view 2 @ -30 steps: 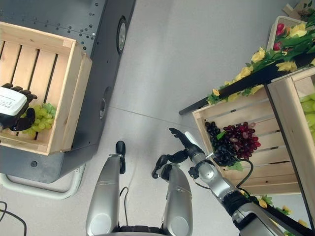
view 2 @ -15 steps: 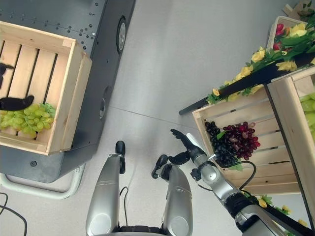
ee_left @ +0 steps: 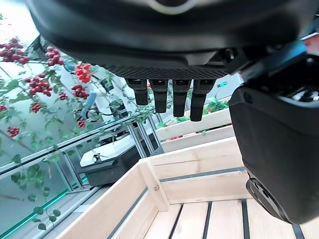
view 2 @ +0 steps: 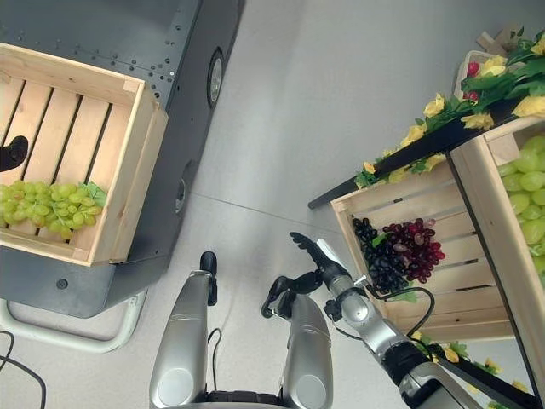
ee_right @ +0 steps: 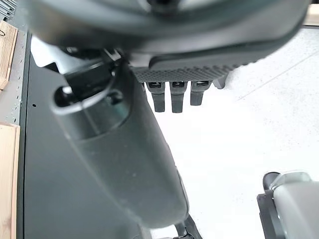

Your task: Pick up the fruits from the basket on one side to the basket on the other side

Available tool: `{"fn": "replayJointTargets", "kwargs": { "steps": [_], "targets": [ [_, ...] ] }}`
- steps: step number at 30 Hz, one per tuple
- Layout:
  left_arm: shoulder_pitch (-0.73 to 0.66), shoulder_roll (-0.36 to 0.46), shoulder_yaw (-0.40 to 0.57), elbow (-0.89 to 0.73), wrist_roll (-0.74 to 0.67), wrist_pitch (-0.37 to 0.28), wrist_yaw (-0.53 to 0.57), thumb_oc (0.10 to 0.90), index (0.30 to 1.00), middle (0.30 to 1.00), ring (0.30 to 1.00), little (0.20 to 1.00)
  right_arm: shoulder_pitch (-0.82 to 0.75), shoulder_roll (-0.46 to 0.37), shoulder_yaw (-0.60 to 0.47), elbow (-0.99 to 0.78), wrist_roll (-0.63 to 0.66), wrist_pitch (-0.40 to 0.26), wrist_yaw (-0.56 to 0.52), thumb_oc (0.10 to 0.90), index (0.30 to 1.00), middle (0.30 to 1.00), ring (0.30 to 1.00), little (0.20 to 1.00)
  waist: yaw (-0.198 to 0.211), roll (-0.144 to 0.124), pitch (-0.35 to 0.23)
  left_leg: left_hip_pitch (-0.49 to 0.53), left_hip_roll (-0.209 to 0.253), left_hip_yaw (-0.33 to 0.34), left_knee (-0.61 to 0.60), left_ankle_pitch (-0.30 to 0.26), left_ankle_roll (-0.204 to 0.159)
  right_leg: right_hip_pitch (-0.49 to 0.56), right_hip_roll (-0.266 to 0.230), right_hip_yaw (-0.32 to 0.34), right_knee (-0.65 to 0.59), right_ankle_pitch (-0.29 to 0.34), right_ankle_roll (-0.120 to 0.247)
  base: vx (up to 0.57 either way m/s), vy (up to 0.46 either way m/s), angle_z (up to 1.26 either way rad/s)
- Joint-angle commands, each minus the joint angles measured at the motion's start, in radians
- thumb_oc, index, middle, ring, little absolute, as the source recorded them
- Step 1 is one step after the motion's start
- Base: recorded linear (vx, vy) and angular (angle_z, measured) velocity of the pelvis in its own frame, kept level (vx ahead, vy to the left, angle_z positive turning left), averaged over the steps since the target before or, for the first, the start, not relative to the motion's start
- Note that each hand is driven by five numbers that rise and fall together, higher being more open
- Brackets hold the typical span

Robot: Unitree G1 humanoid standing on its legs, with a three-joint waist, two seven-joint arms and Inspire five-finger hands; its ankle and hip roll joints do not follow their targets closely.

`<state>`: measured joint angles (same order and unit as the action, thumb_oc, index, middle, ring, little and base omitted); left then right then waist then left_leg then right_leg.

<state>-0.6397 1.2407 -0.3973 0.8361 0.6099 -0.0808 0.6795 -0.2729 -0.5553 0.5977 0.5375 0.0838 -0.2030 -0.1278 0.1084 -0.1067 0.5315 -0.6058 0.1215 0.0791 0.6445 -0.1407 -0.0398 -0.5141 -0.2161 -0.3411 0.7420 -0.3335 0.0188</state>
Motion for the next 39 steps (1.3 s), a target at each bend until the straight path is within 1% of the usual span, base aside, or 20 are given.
{"fn": "replayJointTargets", "kwargs": {
  "steps": [1,2,3,5,6,8,10,12,13,18,25,29,32,36,39],
  "targets": [
    [-0.034,0.109,0.074,-0.063,0.028,-0.063,-0.069,0.800,0.900,0.900,0.900,0.900,0.025,-0.037,-0.070,-0.044,-0.051,-0.065,0.011,0.800,0.900,0.900,0.900,0.900,0.004,0.082,-0.011,0.151,-0.067,0.074,-0.088,-0.107,0.086,0.099,-0.014,-0.010,-0.112,0.073,0.022,0.00,0.000,0.00],
    [-0.029,0.110,0.076,-0.067,0.041,-0.078,-0.088,0.800,0.900,0.900,0.900,0.900,0.026,-0.038,-0.072,-0.045,-0.052,-0.064,0.012,0.800,0.900,0.900,0.900,0.900,0.004,0.083,-0.011,0.152,-0.068,0.074,-0.089,-0.107,0.086,0.100,-0.015,-0.010,-0.113,0.073,0.022,0.00,0.000,0.00],
    [0.001,0.125,0.070,-0.098,0.024,-0.111,-0.146,0.800,0.900,0.900,0.900,0.900,0.028,-0.044,-0.079,-0.046,-0.054,-0.061,0.013,0.800,0.900,0.900,0.900,0.900,0.005,0.091,-0.011,0.155,-0.069,0.076,-0.093,-0.105,0.085,0.104,-0.017,-0.010,-0.118,0.074,0.023,0.00,0.000,0.00],
    [0.025,0.131,0.072,-0.114,0.012,-0.135,-0.198,0.800,0.900,0.900,0.900,0.900,0.030,-0.050,-0.082,-0.050,-0.057,-0.056,0.013,0.800,0.900,0.900,0.900,0.900,0.004,0.098,-0.011,0.156,-0.071,0.077,-0.095,-0.103,0.083,0.107,-0.017,-0.010,-0.123,0.075,0.024,0.00,0.000,0.00],
    [0.051,0.142,0.073,-0.126,-0.008,-0.163,-0.257,0.800,0.900,0.900,0.900,0.900,0.034,-0.060,-0.086,-0.054,-0.059,-0.054,0.013,0.800,0.900,0.900,0.900,0.900,0.003,0.105,-0.011,0.159,-0.072,0.080,-0.097,-0.101,0.082,0.108,-0.019,-0.010,-0.124,0.075,0.025,-0.01,0.033,0.00],
    [0.082,0.145,0.077,-0.131,-0.001,-0.195,-0.322,0.800,0.900,0.900,0.900,0.900,0.038,-0.071,-0.094,-0.057,-0.062,-0.053,0.014,0.800,0.900,0.900,0.900,0.900,0.001,0.112,-0.011,0.155,-0.073,0.082,-0.094,-0.100,0.082,0.102,-0.021,-0.009,-0.121,0.075,0.024,-0.02,0.039,-0.03],
    [0.119,0.147,0.084,-0.142,-0.012,-0.222,-0.361,0.800,0.900,0.900,0.900,0.900,0.040,-0.082,-0.100,-0.059,-0.059,-0.052,0.014,0.800,0.900,0.900,0.900,0.900,0.000,0.117,-0.011,0.152,-0.072,0.084,-0.093,-0.098,0.080,0.098,-0.023,-0.009,-0.120,0.076,0.024,-0.01,0.018,-0.01],
    [0.135,0.146,0.087,-0.149,-0.014,-0.233,-0.382,0.800,0.900,0.900,0.900,0.900,0.041,-0.089,-0.102,-0.056,-0.059,-0.053,0.014,0.800,0.900,0.900,0.900,0.900,-0.002,0.120,-0.011,0.149,-0.072,0.086,-0.093,-0.096,0.079,0.097,-0.023,-0.009,-0.121,0.076,0.023,0.00,0.000,0.00],
    [0.145,0.143,0.087,-0.151,0.004,-0.246,-0.399,0.800,0.900,0.900,0.900,0.900,0.041,-0.096,-0.104,-0.054,-0.057,-0.056,0.018,0.800,0.900,0.900,0.900,0.900,-0.004,0.121,-0.011,0.147,-0.071,0.087,-0.092,-0.096,0.078,0.096,-0.024,-0.011,-0.123,0.076,0.023,0.00,0.000,0.00],
    [0.146,0.148,0.060,-0.142,0.021,-0.249,-0.446,0.800,0.900,0.900,0.900,0.900,0.038,-0.116,-0.110,-0.040,-0.048,-0.067,0.030,0.800,0.900,0.900,0.900,0.900,-0.007,0.124,-0.011,0.136,-0.068,0.090,-0.089,-0.091,0.073,0.086,-0.027,-0.014,-0.122,0.080,0.023,0.00,0.000,0.00],
    [0.129,0.160,0.035,-0.153,-0.023,-0.237,-0.522,0.800,0.900,0.900,0.900,0.900,0.048,-0.126,-0.114,-0.044,-0.045,-0.078,0.036,0.800,0.900,0.900,0.900,0.900,-0.011,0.125,-0.011,0.122,-0.065,0.095,-0.092,-0.088,0.073,0.070,-0.030,-0.013,-0.128,0.089,0.029,0.00,0.000,0.00],
    [0.132,0.157,0.033,-0.152,-0.003,-0.231,-0.556,0.800,0.900,0.900,0.900,0.900,0.050,-0.128,-0.117,-0.053,-0.044,-0.074,0.033,0.800,0.900,0.900,0.900,0.900,-0.012,0.129,-0.011,0.111,-0.067,0.096,-0.086,-0.089,0.073,0.058,-0.032,-0.011,-0.122,0.091,0.032,0.00,0.010,-0.03],
    [0.141,0.153,0.025,-0.152,0.004,-0.202,-0.597,0.800,0.900,0.900,0.900,0.900,0.046,-0.126,-0.116,-0.051,-0.045,-0.072,0.028,0.800,0.900,0.900,0.900,0.900,-0.013,0.131,-0.011,0.106,-0.066,0.098,-0.083,-0.089,0.072,0.052,-0.033,-0.009,-0.122,0.094,0.034,0.00,0.000,0.00],
    [0.158,0.136,0.033,-0.138,-0.003,-0.183,-0.630,0.800,0.900,0.900,0.900,0.900,0.045,-0.128,-0.121,-0.055,-0.042,-0.060,0.032,0.800,0.900,0.900,0.900,0.900,-0.013,0.124,-0.011,0.103,-0.064,0.098,-0.086,-0.086,0.070,0.049,-0.032,-0.007,-0.126,0.097,0.036,0.00,0.000,0.00],
    [0.148,0.125,0.025,-0.121,-0.008,-0.184,-0.648,0.800,0.900,0.900,0.900,0.900,0.043,-0.126,-0.120,-0.051,-0.042,-0.064,0.032,0.800,0.900,0.900,0.900,0.900,-0.013,0.117,-0.011,0.096,-0.062,0.097,-0.083,-0.087,0.072,0.044,-0.031,-0.007,-0.126,0.099,0.036,0.00,0.000,0.00]
  ]
}}
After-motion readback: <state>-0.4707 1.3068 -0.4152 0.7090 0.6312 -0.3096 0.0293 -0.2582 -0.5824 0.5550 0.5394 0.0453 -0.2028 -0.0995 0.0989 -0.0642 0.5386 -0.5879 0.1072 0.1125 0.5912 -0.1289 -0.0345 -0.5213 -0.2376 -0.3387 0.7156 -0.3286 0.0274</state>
